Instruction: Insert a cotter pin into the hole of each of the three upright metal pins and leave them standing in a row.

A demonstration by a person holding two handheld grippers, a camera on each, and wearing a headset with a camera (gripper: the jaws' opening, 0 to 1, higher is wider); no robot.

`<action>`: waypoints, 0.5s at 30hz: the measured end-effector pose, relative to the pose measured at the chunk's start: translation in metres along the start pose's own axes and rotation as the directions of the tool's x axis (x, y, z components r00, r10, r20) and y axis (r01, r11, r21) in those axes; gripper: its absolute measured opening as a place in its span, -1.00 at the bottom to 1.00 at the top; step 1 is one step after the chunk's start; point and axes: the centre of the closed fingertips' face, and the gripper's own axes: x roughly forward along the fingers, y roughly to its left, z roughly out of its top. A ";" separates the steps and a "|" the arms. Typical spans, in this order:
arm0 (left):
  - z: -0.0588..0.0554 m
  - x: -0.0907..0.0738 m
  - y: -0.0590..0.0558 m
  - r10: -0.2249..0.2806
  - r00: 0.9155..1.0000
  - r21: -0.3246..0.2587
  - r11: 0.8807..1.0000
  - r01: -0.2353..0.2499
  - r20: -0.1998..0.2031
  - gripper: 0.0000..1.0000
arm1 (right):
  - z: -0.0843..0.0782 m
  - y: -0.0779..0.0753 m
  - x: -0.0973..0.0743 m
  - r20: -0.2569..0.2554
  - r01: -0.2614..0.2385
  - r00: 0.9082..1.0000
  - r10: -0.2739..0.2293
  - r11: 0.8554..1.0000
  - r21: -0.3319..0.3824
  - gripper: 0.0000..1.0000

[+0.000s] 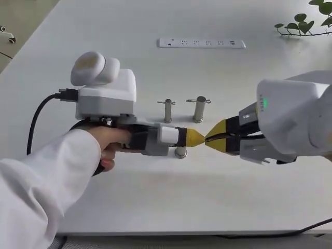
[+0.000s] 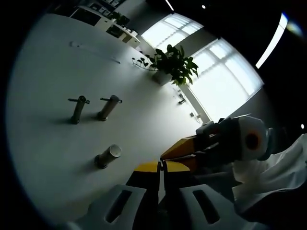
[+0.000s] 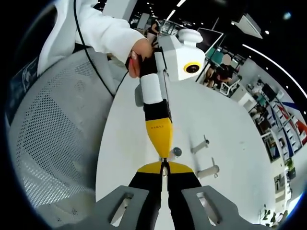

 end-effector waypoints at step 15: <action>-0.004 -0.006 0.002 0.013 0.999 0.202 0.979 -0.005 -0.039 -1.00 | -0.017 0.000 -0.001 0.062 -0.042 0.998 0.027 0.962 0.270 -0.82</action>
